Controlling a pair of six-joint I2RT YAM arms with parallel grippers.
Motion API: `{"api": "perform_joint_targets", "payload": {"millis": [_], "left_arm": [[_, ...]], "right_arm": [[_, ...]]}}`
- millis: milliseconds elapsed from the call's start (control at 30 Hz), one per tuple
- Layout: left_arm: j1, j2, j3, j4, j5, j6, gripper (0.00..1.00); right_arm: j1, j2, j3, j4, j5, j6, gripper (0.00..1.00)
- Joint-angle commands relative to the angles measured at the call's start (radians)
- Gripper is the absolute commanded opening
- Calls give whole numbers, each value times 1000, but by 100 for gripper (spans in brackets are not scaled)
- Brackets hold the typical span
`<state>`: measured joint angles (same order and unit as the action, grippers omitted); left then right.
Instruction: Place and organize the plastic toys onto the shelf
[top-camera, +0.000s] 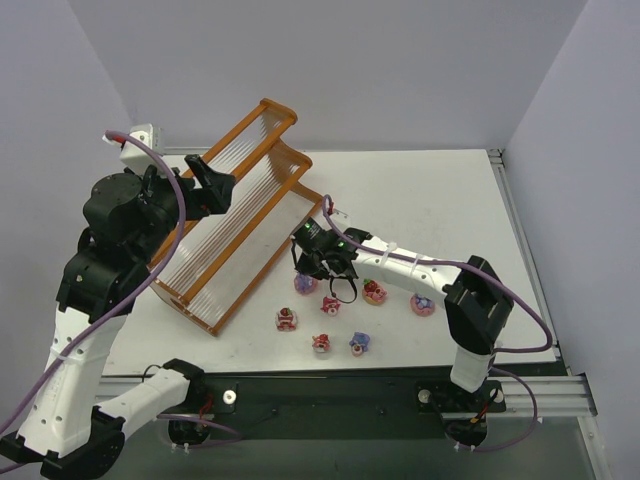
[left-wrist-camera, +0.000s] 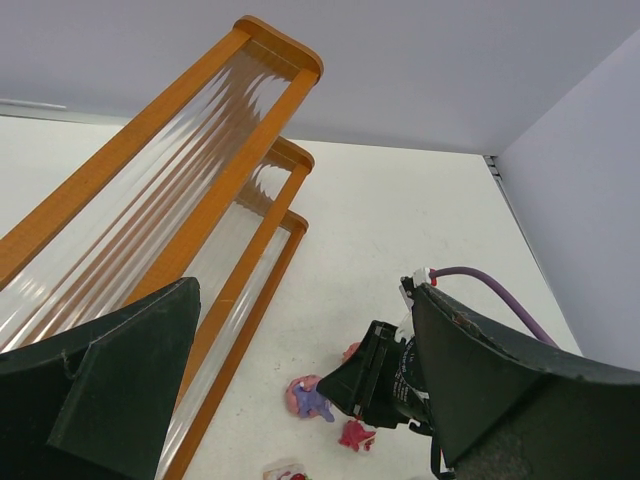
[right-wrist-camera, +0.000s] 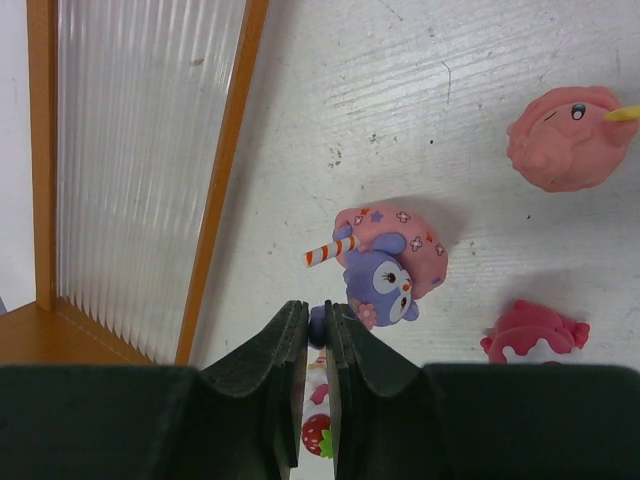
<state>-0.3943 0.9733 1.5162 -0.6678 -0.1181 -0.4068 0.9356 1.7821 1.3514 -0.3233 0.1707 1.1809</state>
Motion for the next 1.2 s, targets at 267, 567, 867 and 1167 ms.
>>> {"api": "perform_joint_targets", "payload": {"millis": [267,567,867,1167], "left_arm": [[-5,-8,-10,13,-14,11,97],[-5,-4,-11,14,-11,10,97],[-6,-4,-10,11,-12,13,97],[-6,-5,-14,10,-17,14,97]], "right_arm": [[-29,-9,-23,0,-14,-7,23],[-49,14,-12,4,-43,-12,25],[-55,-32,-58,-6,-56,19,36],[-40,-70,-80,-31,-59,26,35]]}}
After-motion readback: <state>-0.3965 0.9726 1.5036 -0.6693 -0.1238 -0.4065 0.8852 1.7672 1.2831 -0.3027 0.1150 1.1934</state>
